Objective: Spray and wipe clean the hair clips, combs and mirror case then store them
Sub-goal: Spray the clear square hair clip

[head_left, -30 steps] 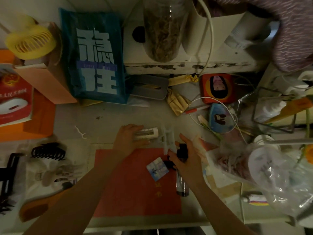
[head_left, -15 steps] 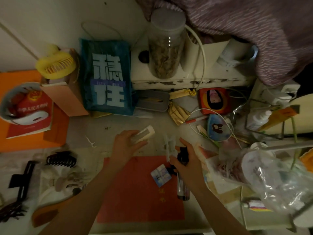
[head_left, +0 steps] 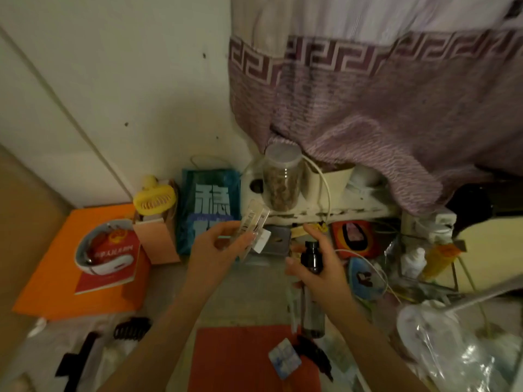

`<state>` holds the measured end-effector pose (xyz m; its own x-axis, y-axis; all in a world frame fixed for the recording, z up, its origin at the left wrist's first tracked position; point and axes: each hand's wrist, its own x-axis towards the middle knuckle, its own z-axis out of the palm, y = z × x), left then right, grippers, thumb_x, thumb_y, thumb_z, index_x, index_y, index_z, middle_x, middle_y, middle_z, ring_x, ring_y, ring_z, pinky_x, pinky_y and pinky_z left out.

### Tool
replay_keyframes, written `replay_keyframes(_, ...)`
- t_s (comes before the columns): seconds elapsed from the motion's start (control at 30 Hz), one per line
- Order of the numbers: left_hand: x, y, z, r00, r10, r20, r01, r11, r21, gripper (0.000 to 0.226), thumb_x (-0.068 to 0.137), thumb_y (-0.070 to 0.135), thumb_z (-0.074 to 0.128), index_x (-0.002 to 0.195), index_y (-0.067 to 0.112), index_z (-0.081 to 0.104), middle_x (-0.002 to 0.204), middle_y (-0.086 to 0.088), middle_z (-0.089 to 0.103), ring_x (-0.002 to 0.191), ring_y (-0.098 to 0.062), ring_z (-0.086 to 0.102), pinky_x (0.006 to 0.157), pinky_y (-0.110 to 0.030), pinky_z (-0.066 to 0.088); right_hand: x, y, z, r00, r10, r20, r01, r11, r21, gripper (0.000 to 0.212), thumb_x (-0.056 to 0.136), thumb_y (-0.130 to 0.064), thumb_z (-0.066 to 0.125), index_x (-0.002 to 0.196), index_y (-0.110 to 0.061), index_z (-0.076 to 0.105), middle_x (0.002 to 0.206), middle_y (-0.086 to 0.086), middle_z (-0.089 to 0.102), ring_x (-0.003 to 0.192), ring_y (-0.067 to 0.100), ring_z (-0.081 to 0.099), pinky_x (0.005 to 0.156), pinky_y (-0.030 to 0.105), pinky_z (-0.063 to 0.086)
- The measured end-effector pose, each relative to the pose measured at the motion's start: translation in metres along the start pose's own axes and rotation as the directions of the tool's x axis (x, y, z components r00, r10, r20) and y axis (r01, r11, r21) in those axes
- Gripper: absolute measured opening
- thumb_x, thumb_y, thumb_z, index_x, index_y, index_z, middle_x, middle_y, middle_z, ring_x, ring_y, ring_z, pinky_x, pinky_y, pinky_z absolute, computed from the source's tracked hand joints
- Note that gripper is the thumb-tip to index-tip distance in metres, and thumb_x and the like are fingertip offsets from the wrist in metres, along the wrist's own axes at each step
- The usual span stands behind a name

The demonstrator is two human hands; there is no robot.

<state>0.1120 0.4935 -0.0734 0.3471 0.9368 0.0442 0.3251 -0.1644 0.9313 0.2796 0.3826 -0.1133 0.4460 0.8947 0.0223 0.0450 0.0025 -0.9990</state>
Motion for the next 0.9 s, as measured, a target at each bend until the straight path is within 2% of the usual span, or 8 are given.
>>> replay_keyframes(0.07,0.002,0.024,-0.009,1.0,0.02,-0.005,-0.02,0.999,-0.039,0.045,0.059,0.064,0.061,0.096,0.038,0.065,0.088,0.022,0.066,0.081,0.003,0.065,0.067,-0.018,0.054,0.004,-0.022,0.0,0.997,-0.075,-0.003,0.075,0.996,0.048,0.063,0.083,-0.014,0.071,0.127,-0.051,0.045,0.099,-0.005,0.065,0.081,0.02,0.07,0.063,0.027,0.056)
replay_keyframes(0.17,0.004,0.057,-0.021,0.999,0.038,-0.026,-0.041,0.992,-0.123,0.035,0.061,0.057,0.062,0.092,0.041,0.064,0.089,0.017,0.068,0.079,0.001,0.066,0.062,-0.016,0.054,0.009,-0.053,0.001,0.988,-0.156,-0.002,0.156,0.983,0.094,0.061,0.084,-0.013,0.07,0.123,-0.055,0.046,0.098,-0.007,0.065,0.076,0.02,0.071,0.061,0.025,0.056)
replay_keyframes(0.37,-0.002,0.117,-0.045,0.99,0.129,-0.048,-0.137,0.965,-0.223,0.056,0.058,0.059,0.064,0.103,0.026,0.069,0.089,0.007,0.074,0.08,-0.013,0.07,0.067,-0.025,0.058,0.011,-0.117,0.001,0.945,-0.328,0.013,0.327,0.943,0.062,0.059,0.087,-0.014,0.065,0.133,-0.04,0.04,0.096,-0.001,0.063,0.068,0.027,0.066,0.062,0.043,0.059)
replay_keyframes(0.5,-0.003,0.146,-0.057,0.982,0.187,-0.041,-0.191,0.948,-0.254,0.055,0.061,0.06,0.062,0.106,0.027,0.067,0.094,0.009,0.073,0.085,-0.011,0.07,0.072,-0.031,0.057,0.011,-0.16,-0.004,0.895,-0.447,-0.015,0.447,0.892,0.066,0.06,0.082,-0.024,0.064,0.132,-0.04,0.033,0.086,-0.005,0.063,0.06,0.018,0.064,0.06,0.026,0.055)
replay_keyframes(0.6,0.0,0.165,-0.065,0.969,0.241,-0.058,-0.247,0.924,-0.29,0.054,0.059,0.058,0.062,0.102,0.026,0.068,0.094,0.007,0.074,0.083,-0.01,0.071,0.064,-0.022,0.056,0.012,-0.191,-0.007,0.858,-0.513,-0.028,0.513,0.853,0.097,0.056,0.079,-0.029,0.064,0.126,-0.044,0.037,0.087,0.006,0.058,0.06,0.018,0.061,0.059,0.027,0.055)
replay_keyframes(0.7,0.003,0.183,-0.069,0.95,0.295,-0.099,-0.311,0.9,-0.305,0.052,0.057,0.056,0.065,0.097,0.024,0.07,0.092,0.005,0.074,0.081,-0.014,0.071,0.065,-0.026,0.058,0.011,-0.218,-0.011,0.807,-0.589,-0.04,0.59,0.804,0.073,0.048,0.08,-0.031,0.065,0.117,-0.048,0.041,0.088,0.013,0.054,0.059,0.02,0.06,0.058,0.028,0.054)
replay_keyframes(0.83,0.005,0.2,-0.072,0.925,0.344,-0.161,-0.378,0.867,-0.324,0.035,0.062,0.045,0.065,0.091,0.027,0.07,0.088,0.008,0.074,0.077,-0.013,0.071,0.062,-0.022,0.058,0.011,-0.245,-0.016,0.724,-0.688,-0.041,0.69,0.724,0.023,0.039,0.081,-0.03,0.064,0.108,-0.047,0.043,0.078,-0.002,0.059,0.055,0.023,0.061,0.056,0.032,0.056)
replay_keyframes(0.9,0.005,0.207,-0.073,0.917,0.359,-0.175,-0.398,0.86,-0.321,0.038,0.058,0.048,0.065,0.09,0.029,0.069,0.086,0.007,0.074,0.076,-0.012,0.071,0.061,-0.022,0.058,0.01,-0.254,-0.018,0.696,-0.716,-0.052,0.717,0.696,0.027,0.036,0.082,-0.027,0.065,0.107,-0.042,0.043,0.076,-0.006,0.059,0.054,0.021,0.061,0.054,0.03,0.055)
